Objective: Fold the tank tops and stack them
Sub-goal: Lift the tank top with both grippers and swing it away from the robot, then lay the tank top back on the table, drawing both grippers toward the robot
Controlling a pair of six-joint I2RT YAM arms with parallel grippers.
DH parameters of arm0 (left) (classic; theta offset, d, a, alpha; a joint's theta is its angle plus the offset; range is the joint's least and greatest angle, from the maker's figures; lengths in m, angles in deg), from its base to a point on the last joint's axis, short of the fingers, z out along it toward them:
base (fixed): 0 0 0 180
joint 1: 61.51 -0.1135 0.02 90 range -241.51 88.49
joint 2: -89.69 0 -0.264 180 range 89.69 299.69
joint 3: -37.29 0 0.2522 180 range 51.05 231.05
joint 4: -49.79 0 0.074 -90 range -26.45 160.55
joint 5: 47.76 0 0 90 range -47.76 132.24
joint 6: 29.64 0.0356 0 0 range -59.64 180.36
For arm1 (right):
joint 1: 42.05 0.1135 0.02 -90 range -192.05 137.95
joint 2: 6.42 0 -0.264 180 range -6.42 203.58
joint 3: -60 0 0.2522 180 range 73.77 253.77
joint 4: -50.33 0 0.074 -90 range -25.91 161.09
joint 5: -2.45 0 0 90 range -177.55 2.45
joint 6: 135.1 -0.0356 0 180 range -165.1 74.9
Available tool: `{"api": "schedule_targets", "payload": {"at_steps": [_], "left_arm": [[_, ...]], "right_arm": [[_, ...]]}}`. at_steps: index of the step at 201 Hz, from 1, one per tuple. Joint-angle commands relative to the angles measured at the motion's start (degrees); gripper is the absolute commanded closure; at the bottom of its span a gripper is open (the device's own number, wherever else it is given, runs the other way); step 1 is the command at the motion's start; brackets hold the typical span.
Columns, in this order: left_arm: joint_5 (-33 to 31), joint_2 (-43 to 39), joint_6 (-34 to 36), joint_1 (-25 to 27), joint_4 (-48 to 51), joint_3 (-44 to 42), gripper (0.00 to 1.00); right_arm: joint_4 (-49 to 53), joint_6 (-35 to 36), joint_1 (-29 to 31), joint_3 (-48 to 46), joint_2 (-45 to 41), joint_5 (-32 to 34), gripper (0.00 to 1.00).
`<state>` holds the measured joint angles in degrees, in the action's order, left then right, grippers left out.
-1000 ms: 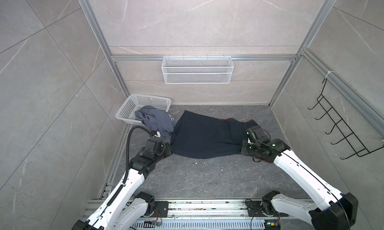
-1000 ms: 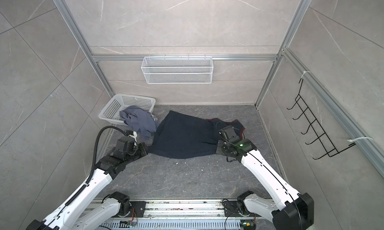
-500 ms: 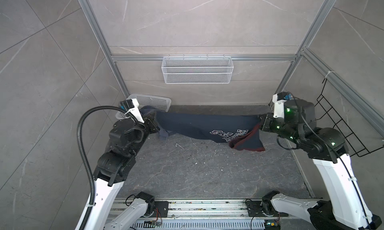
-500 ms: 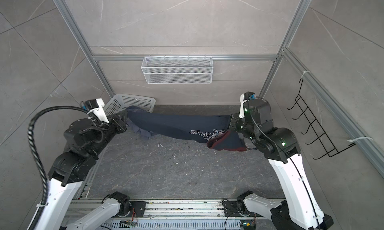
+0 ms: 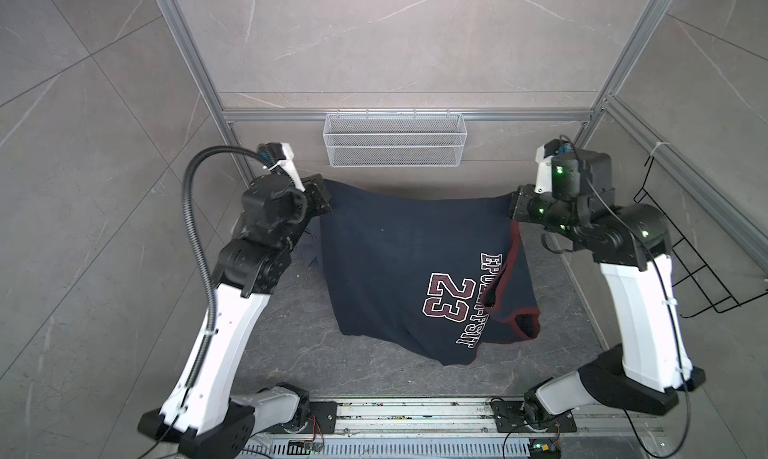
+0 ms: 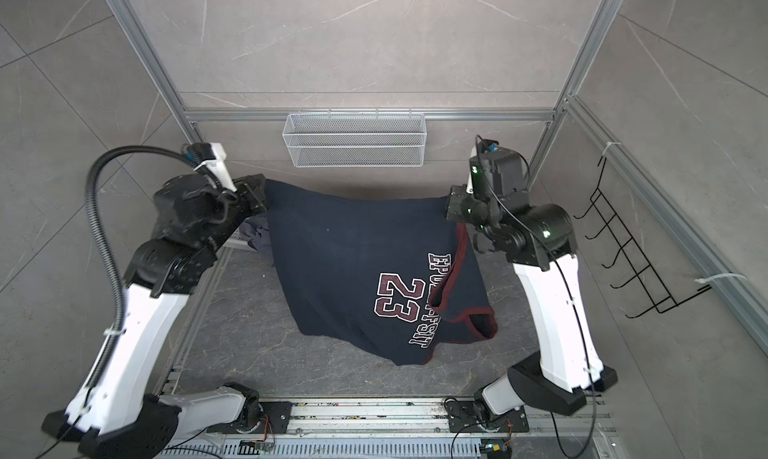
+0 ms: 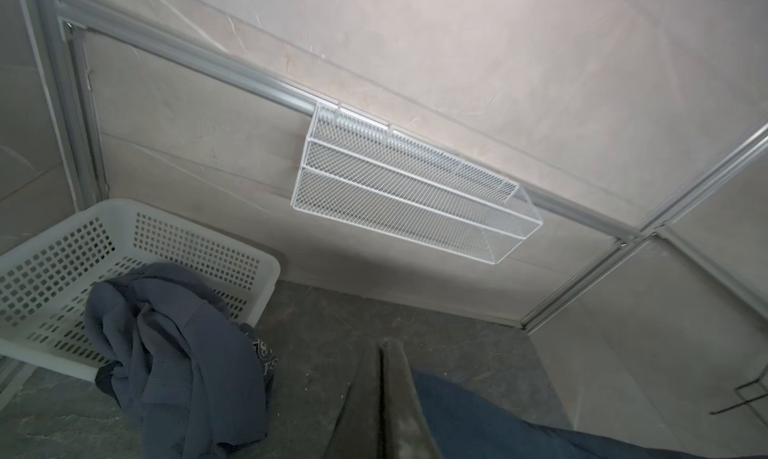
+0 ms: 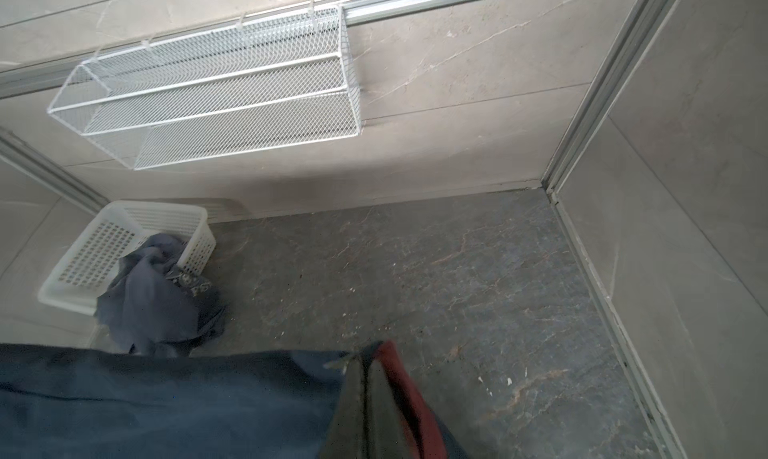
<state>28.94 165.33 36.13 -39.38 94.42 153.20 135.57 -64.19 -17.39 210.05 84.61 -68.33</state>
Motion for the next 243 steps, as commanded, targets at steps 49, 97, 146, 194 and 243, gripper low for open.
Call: {"api": "schedule_targets", "payload": {"at_steps": [49,97,146,194,243], "left_arm": [[2.1,13.9,1.5,-5.8,-2.8,21.4,1.0],[10.8,5.8,4.4,-6.1,-16.3,5.5,1.0],[21.1,-10.9,-4.4,-5.8,-19.8,-30.0,1.0],[20.0,-24.0,-17.1,-5.0,-6.5,-59.2,1.0],[16.7,-36.1,-33.1,-5.0,7.5,-72.0,1.0]], "right_arm": [[-7.6,5.5,-6.0,23.9,12.6,1.3,1.0],[-18.4,8.8,-6.1,8.9,6.5,-1.5,1.0],[-23.0,-0.7,-6.0,-30.8,-7.5,-15.9,1.0],[-28.4,-7.7,-5.9,-67.3,-20.3,-28.0,1.0],[-26.5,-14.4,-5.5,-84.6,-22.3,-32.8,1.0]]}}
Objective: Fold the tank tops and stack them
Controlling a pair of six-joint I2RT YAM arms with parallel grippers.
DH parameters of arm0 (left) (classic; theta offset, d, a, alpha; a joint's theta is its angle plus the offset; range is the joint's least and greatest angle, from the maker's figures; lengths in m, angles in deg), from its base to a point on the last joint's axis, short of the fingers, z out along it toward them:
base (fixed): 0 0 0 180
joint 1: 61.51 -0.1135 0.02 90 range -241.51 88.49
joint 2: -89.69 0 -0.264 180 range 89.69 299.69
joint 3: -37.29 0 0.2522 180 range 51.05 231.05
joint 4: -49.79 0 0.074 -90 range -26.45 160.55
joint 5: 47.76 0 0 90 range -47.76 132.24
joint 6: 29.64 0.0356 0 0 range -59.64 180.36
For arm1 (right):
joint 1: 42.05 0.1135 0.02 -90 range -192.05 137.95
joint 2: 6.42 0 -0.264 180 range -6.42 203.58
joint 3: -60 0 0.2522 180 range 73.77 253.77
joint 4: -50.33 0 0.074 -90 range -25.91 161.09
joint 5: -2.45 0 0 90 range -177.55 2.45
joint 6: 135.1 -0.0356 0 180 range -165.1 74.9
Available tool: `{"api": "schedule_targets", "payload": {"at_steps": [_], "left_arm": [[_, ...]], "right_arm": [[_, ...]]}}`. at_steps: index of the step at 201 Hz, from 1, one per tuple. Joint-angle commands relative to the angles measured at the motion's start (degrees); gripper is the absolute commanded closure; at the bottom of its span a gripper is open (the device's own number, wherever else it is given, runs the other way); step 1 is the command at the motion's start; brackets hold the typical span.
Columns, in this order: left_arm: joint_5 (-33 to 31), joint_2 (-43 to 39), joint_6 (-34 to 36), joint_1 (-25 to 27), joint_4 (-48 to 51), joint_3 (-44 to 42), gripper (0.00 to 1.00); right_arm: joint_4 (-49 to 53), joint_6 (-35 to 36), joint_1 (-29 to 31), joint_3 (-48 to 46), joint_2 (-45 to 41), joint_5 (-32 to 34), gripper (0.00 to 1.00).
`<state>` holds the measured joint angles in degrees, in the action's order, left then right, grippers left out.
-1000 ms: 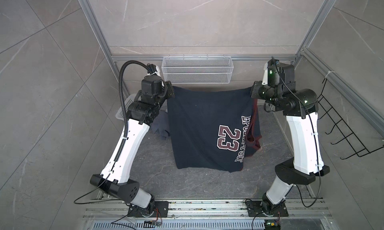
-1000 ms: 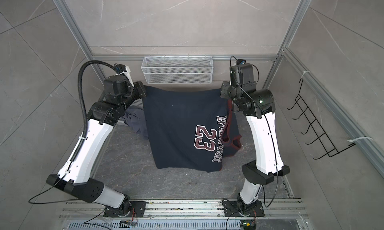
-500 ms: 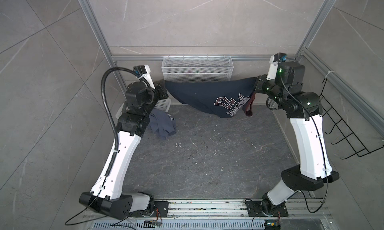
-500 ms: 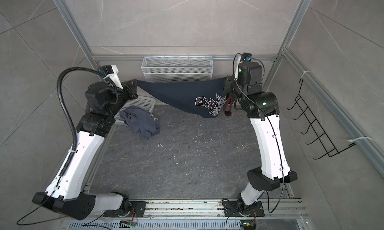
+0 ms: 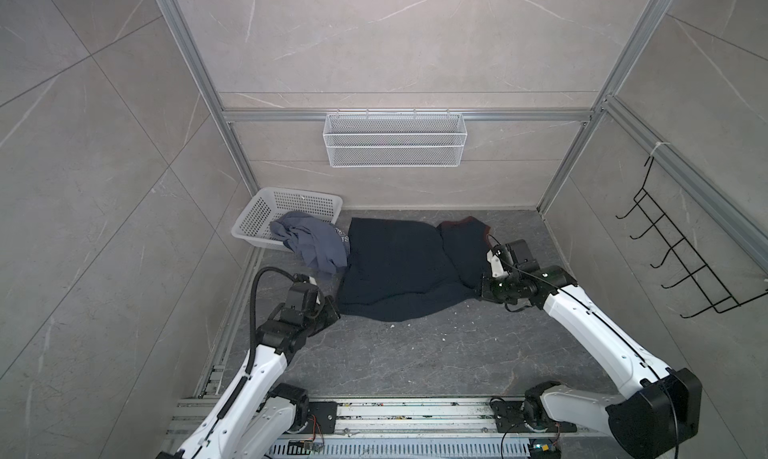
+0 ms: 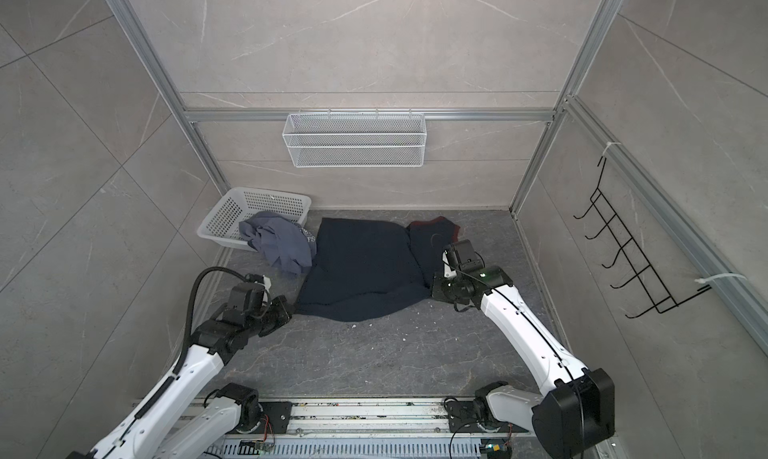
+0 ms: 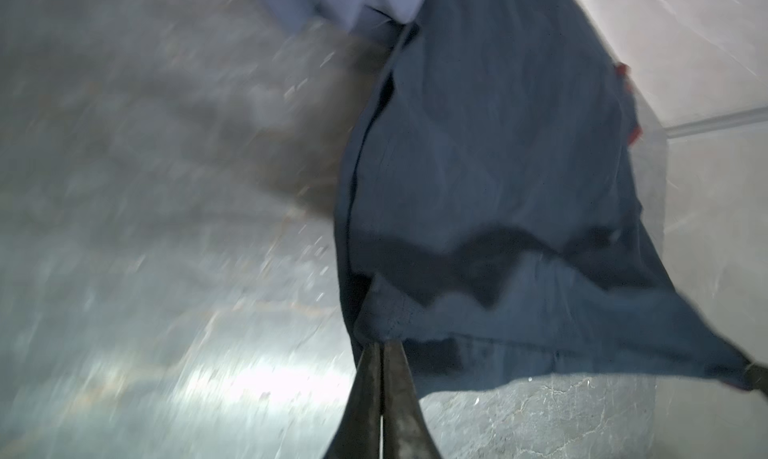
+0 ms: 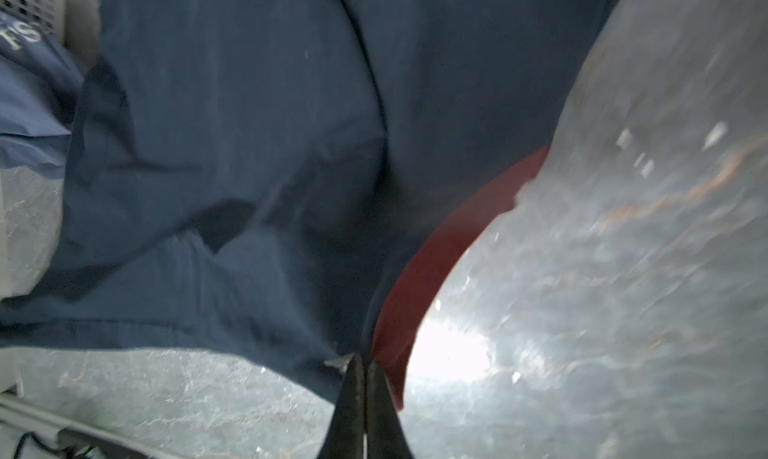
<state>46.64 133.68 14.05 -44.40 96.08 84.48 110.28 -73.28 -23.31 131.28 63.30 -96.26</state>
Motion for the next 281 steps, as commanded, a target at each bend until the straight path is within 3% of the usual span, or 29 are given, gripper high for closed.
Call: {"api": "schedule_targets", "payload": {"at_steps": [1,37,51,77,90,108,127,148,179,205,251,281], "left_arm": [[-0.8,-4.6,-11.3,0.0,5.7,-3.6,1.0],[-0.9,-10.2,-16.7,0.0,8.6,-9.6,0.95],[-2.8,-12.9,-17.6,0.0,12.6,-9.7,0.9],[-6.6,-19.5,-18.7,0.0,20.3,-7.7,0.51],[-8.2,-22.7,-19.1,0.0,22.3,-6.0,0.37],[-9.7,-24.1,-16.2,0.0,18.2,-2.9,0.3],[-5.9,-15.8,-9.5,0.0,8.0,1.0,0.29],[2.3,-0.2,-4.5,2.2,-3.2,5.2,0.28],[-2.4,17.3,-0.8,13.9,-10.9,10.9,0.25],[-2.0,28.7,-1.5,18.2,-18.6,11.0,0.24],[-0.8,39.3,-3.2,18.8,-26.6,8.1,0.24],[-2.8,41.6,-4.3,18.7,-27.2,6.5,0.24]], "right_arm": [[-1.3,-5.4,0.4,-6.2,-0.9,-4.9,1.0],[-4.3,-8.6,2.3,-13.7,-0.1,-6.4,0.98],[-3.5,-9.2,3.2,-14.3,-0.6,-4.8,0.89],[2.0,-9.2,3.2,-11.9,-3.1,1.7,0.55],[5.3,-9.0,3.1,-9.5,-5.5,7.0,0.46],[8.0,-9.4,3.1,-6.3,-8.1,15.5,0.43],[8.0,-9.3,0.8,-4.0,-8.1,20.8,0.41],[2.3,-7.9,-7.5,-4.7,-5.2,12.3,0.41],[-5.6,-7.7,-16.0,-5.9,1.3,5.1,0.41],[-12.4,-8.7,-20.9,-7.6,8.0,0.6,0.42],[-15.5,-9.1,-22.9,-6.6,18.0,5.1,0.45],[-18.2,-8.3,-22.3,-5.7,23.2,1.4,0.46]]}}
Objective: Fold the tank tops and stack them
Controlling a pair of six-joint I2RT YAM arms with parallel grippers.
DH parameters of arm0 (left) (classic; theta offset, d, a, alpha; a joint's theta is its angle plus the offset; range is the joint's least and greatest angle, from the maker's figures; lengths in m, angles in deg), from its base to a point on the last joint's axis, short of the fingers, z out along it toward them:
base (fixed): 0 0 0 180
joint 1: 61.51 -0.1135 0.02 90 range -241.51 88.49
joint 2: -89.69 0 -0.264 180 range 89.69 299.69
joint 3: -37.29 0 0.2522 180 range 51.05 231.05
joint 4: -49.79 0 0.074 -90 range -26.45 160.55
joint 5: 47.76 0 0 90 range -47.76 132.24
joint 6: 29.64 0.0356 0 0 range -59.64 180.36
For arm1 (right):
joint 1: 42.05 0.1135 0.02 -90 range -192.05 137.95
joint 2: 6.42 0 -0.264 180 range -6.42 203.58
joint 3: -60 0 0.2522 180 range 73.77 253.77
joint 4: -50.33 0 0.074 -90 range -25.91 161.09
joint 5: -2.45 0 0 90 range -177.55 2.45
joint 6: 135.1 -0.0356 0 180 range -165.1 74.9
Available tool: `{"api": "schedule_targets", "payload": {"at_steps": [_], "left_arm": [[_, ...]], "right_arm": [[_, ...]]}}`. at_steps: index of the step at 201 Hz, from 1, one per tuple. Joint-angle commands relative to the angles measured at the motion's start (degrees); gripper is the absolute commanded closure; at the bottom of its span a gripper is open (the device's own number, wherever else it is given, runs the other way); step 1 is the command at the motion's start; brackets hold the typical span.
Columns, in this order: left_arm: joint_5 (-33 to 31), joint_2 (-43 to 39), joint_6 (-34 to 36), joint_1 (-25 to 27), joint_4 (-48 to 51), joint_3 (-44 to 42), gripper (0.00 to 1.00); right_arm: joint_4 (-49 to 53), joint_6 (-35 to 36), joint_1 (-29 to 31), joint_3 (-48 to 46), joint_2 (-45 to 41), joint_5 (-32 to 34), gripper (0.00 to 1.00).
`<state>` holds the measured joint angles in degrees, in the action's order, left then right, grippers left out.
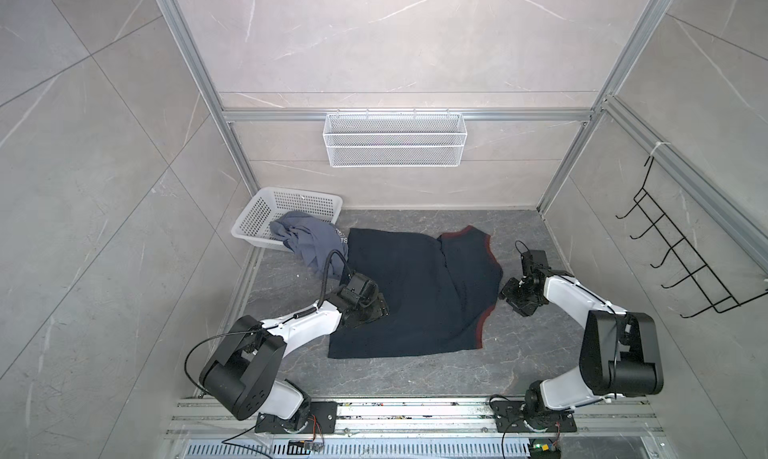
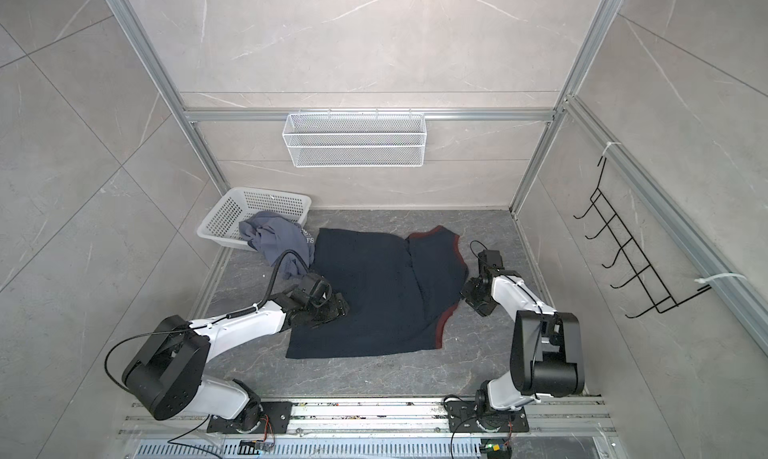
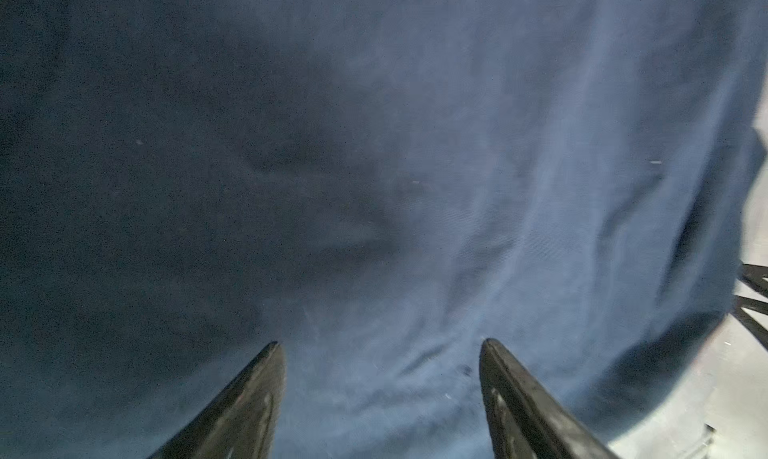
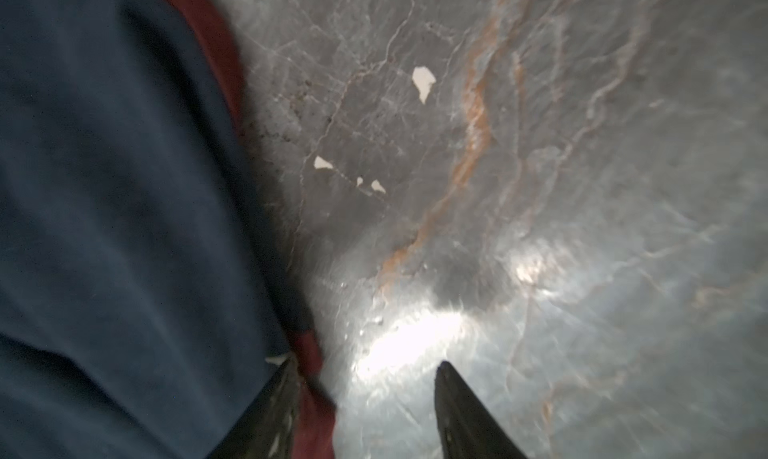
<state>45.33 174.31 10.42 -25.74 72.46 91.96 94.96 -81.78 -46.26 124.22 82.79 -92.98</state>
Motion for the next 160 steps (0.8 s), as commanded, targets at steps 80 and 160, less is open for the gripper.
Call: {"api": "schedule_targets", "payload": {"at_steps": [80,160], "left_arm": [[-3.3,1.6,-3.3,0.0,-5.7,-6.4,0.24],[-5.6,-0.5,-2.7,0.0,-2.6,-7.0,0.23]], "right_arm": [[-2.3,0.7,11.1,12.6,10.7,-2.2,0.48],[3.4,3.3,13.4,19.9,13.5,5.2,0.48]]}}
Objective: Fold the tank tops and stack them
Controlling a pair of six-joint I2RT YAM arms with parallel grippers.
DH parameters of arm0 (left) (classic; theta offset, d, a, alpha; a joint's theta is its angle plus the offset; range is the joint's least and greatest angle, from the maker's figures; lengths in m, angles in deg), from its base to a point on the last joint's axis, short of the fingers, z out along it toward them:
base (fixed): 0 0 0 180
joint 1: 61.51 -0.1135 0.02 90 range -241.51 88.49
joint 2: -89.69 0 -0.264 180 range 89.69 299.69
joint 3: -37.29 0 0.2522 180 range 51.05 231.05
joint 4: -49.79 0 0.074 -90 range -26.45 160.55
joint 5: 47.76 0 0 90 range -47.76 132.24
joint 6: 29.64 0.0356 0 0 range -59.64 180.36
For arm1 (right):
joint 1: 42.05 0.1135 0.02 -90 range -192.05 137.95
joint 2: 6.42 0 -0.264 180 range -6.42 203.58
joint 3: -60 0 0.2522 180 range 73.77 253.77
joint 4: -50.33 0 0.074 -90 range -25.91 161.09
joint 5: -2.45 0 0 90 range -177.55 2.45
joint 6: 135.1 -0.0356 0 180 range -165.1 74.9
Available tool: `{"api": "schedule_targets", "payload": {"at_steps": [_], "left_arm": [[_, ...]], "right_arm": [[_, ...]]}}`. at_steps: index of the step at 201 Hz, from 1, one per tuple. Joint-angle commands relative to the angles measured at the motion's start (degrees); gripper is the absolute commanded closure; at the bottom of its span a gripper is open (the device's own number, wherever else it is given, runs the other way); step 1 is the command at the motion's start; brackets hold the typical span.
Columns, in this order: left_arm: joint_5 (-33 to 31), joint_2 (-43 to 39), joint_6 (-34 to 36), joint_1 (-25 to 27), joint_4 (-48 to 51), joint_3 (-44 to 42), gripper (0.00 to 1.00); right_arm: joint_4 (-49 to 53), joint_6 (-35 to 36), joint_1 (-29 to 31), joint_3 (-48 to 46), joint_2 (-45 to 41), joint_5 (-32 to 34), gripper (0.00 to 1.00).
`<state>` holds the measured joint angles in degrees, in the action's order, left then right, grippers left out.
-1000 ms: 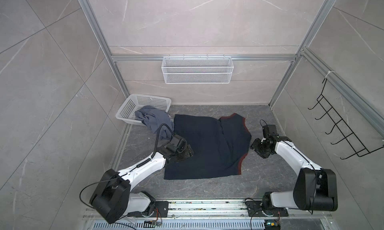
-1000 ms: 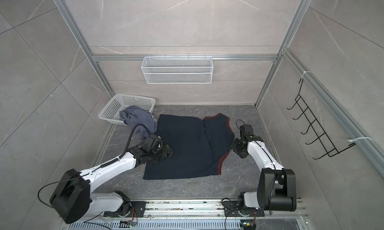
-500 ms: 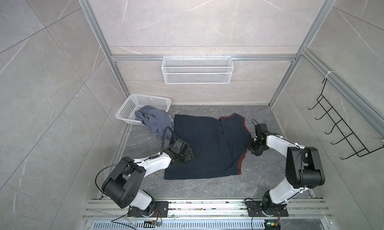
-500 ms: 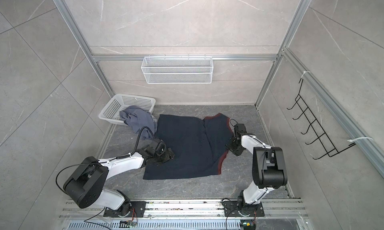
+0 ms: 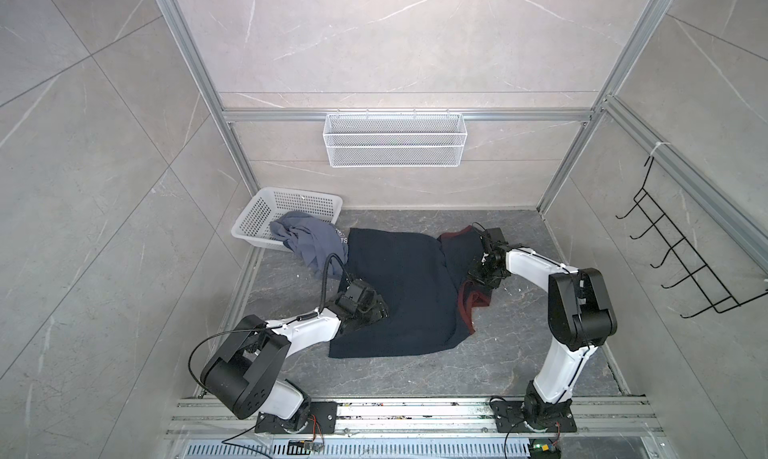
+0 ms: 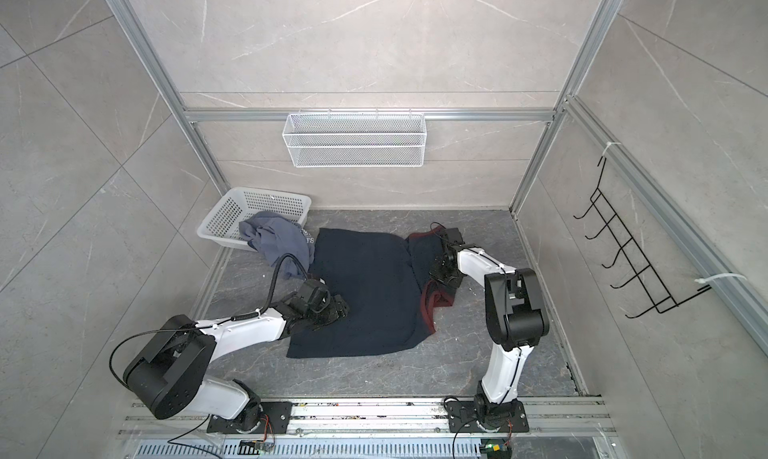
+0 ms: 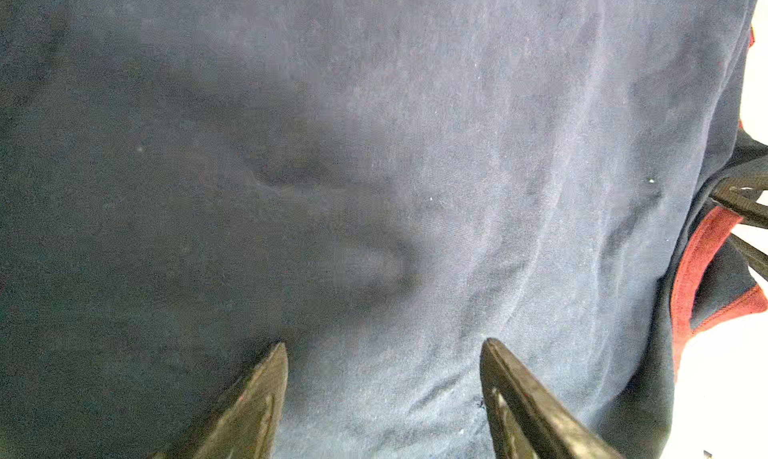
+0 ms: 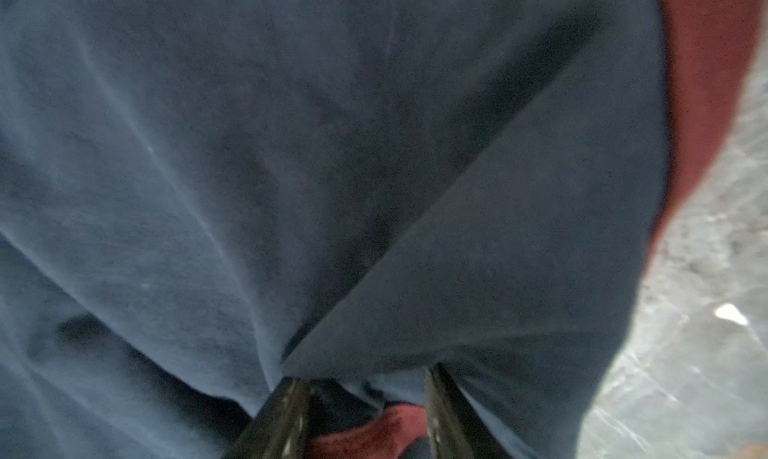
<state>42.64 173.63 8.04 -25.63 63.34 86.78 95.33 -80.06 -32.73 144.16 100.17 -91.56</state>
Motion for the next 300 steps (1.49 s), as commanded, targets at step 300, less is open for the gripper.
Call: {"api": "schedule_targets", "payload": {"at_steps": [300], "left_arm": [[-2.2,-7.8,1.8,-7.1,10.5,-5.0,0.21]], "right_arm": [[1.5,0.3,-16.5,-23.3,-23.3,-7.5,0.39]]}}
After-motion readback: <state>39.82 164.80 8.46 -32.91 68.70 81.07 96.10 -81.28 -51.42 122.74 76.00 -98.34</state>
